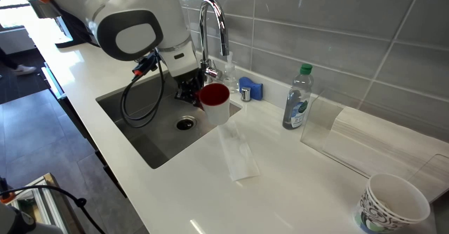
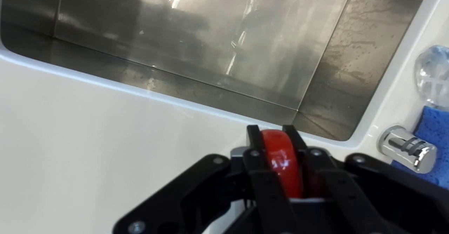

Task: Pour the liquid out of the mug in the sink then place the mug on the right side of the counter.

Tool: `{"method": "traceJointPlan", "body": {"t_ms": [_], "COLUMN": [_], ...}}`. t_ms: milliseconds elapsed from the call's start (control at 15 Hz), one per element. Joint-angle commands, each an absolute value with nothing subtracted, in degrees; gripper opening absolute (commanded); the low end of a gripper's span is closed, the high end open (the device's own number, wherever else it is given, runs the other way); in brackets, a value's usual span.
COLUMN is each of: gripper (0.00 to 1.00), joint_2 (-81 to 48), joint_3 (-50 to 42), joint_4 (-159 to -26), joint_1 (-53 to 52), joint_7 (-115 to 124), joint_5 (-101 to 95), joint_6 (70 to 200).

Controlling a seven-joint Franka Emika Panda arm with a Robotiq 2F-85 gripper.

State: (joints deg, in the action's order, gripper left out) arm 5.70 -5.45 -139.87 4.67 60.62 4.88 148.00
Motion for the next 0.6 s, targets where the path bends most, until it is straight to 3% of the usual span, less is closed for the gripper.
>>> {"method": "traceJointPlan", "body": {"t_ms": [0, 533], "gripper": [0.05, 0.05], "joint_2": [3.9, 0.8], "joint_3": [-5.0, -6.9], "joint_4": [-138.3, -136.3], "joint_1": [6.5, 7.8], "joint_7": [62.5, 63.7], "joint_5": [2.4, 0.6], "joint_6": [145.5, 143.3]}}
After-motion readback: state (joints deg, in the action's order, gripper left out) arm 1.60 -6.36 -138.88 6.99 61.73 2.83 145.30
